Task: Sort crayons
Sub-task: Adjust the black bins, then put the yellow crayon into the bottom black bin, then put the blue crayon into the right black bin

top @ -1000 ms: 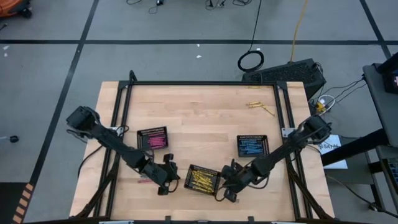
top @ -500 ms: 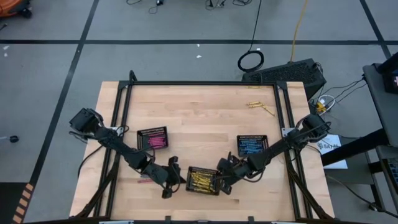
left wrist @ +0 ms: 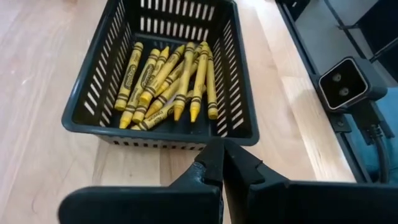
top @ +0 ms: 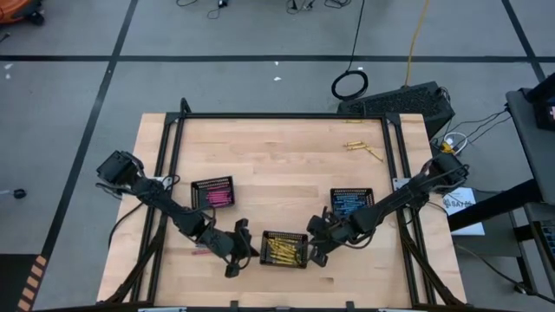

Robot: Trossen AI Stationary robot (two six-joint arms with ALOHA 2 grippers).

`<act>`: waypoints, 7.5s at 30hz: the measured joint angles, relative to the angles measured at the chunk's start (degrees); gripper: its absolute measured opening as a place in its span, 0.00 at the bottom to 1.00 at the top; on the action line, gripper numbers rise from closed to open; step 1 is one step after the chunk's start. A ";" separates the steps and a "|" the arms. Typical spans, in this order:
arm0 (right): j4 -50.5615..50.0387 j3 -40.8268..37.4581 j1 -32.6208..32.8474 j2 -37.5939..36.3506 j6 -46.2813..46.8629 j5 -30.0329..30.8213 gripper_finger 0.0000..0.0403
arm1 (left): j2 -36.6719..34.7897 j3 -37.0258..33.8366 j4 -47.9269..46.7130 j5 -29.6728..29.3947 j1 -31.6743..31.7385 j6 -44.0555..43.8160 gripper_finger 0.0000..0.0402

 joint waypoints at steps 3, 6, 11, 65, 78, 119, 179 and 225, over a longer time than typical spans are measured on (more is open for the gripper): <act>-1.74 0.00 -0.10 -0.51 -0.40 -0.05 0.00 | 0.00 0.00 0.12 0.00 -0.02 -0.06 0.01; -4.51 0.00 -0.46 -0.51 -0.78 0.58 0.00 | 0.00 0.00 0.20 0.00 -0.07 -1.79 0.01; -10.65 0.00 -1.36 -2.92 -0.51 9.08 0.00 | 0.00 0.00 0.20 -0.36 -0.77 -2.54 0.01; -42.88 -5.18 -66.17 -16.05 -37.77 11.32 0.27 | -5.81 4.50 -24.89 -31.23 -3.61 3.21 0.01; -35.06 -5.12 -77.16 -2.19 -51.25 11.58 0.34 | -5.81 4.50 -23.82 -31.26 -3.63 3.53 0.01; 9.88 -5.27 -18.68 -21.24 -30.48 11.38 0.00 | -5.79 4.50 -23.91 -31.08 -3.65 3.18 0.01; 34.68 8.94 -0.13 9.57 -49.47 14.91 0.29 | -15.27 5.47 -65.24 -7.66 -23.08 -44.91 0.01; 35.01 8.94 -0.11 9.57 -49.76 14.88 0.29 | -9.05 -1.69 -58.37 -5.93 -26.14 -39.94 0.21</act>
